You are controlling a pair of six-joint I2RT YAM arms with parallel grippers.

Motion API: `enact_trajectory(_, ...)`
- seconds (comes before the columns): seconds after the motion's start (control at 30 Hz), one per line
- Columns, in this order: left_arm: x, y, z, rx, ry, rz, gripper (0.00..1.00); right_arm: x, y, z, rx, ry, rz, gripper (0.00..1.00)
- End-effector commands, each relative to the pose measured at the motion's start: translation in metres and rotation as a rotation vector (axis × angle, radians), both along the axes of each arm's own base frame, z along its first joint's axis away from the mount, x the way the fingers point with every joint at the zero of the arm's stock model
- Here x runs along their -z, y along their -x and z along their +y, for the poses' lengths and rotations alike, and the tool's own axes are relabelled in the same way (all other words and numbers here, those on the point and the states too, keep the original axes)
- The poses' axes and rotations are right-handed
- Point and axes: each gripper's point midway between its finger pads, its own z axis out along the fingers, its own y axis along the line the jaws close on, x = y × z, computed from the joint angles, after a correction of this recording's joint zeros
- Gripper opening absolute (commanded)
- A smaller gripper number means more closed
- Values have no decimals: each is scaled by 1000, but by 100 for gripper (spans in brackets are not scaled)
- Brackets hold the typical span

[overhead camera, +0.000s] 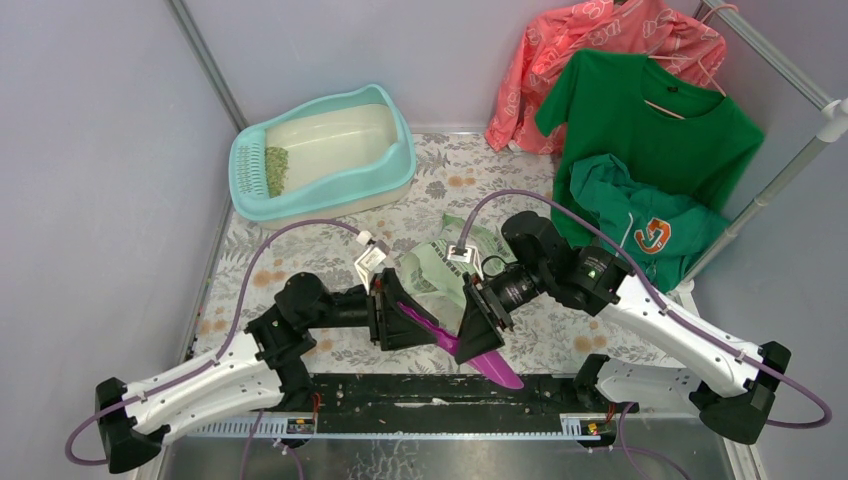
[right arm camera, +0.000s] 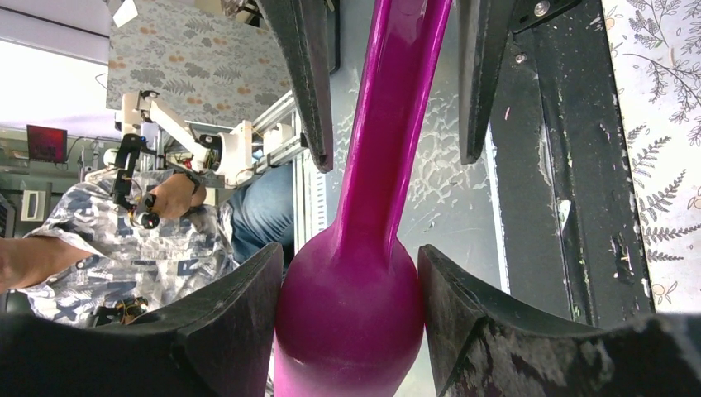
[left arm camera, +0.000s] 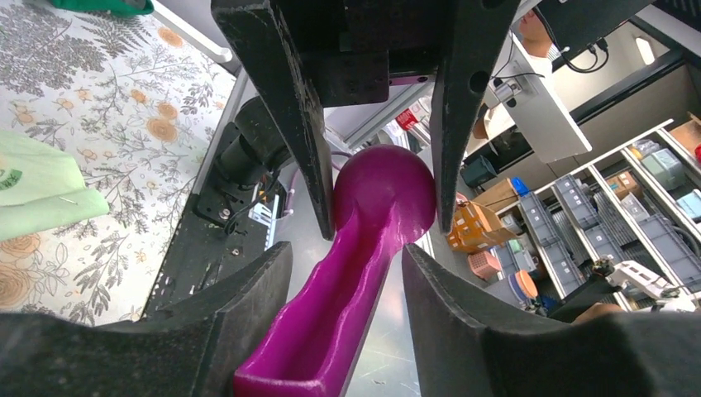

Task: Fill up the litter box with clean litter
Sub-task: Pick up the spatula from the center of the board.

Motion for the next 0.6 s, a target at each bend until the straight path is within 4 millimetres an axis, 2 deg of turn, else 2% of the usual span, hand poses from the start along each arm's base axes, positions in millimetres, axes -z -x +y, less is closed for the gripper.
enact_trajectory(0.0, -11, 8, 1, 38, 53, -29, 56, -11, 0, -4, -17, -44, -40, 24)
enact_trajectory(0.13, -12, 11, 3, 44, 57, -27, 42, -10, -1, -4, -17, -39, -46, 25)
enact_trajectory(0.17, -12, 12, 4, 48, 57, -24, 31, -11, -2, -5, -14, -40, -48, 26)
enact_trajectory(0.2, -12, 13, 4, 49, 56, -14, 12, -11, -3, -5, -11, -38, -51, 29)
enact_trajectory(0.23, -12, 12, 4, 42, 56, -2, 0, -11, -4, -5, -7, -35, -54, 33)
enact_trajectory(0.3, -12, 11, 4, 35, 55, 26, 0, -12, -6, -6, 1, -32, -63, 39)
enact_trajectory(0.4, -14, 10, 4, 27, 54, 65, 0, -11, -9, -6, 10, -26, -68, 42)
enact_trajectory(0.5, -21, 8, 7, 1, 52, 98, 0, -10, -14, -7, 31, -10, -103, 59)
enact_trajectory(0.57, -30, 7, 10, -20, 55, 110, 0, -10, -24, -12, 73, 22, -165, 66)
